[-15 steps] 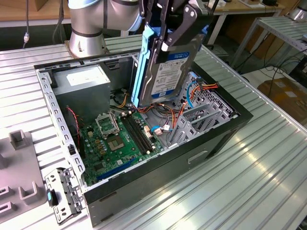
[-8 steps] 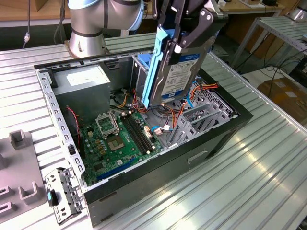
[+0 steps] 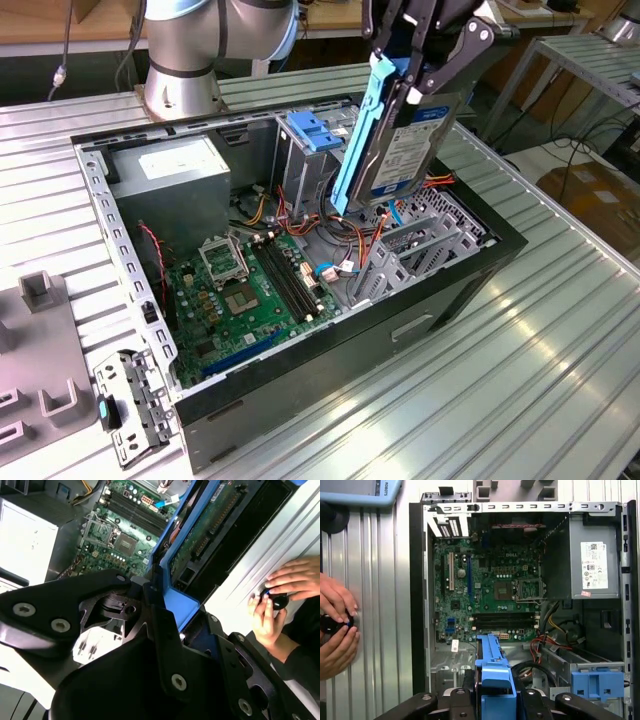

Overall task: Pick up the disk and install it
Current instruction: 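Insert the disk into the insertion slot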

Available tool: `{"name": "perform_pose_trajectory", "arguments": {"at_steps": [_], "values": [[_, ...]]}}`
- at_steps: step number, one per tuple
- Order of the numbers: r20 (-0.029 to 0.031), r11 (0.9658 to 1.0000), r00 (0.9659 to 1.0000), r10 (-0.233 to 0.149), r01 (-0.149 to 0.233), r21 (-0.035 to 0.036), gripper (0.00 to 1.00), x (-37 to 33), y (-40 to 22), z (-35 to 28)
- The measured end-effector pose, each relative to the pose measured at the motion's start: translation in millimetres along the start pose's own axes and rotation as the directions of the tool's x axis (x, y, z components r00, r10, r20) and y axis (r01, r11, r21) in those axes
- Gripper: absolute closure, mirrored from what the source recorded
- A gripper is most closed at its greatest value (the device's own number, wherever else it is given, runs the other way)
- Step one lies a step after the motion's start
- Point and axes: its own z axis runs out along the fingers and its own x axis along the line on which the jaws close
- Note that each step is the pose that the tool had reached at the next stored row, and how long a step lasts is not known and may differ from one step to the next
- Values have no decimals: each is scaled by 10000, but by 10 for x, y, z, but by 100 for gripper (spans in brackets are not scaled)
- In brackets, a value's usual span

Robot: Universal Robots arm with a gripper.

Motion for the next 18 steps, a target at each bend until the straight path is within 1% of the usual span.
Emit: {"name": "perform_pose_trajectory", "arguments": {"at_steps": [5,16,17,18], "values": [[1,10000,10000,0,0,0,63,0,-16,0],[1,10000,10000,0,0,0,63,0,-18,0],[1,10000,10000,-1,1,0,63,-1,-28,1],[0,10000,10000,0,0,0,63,-3,-83,16]]}}
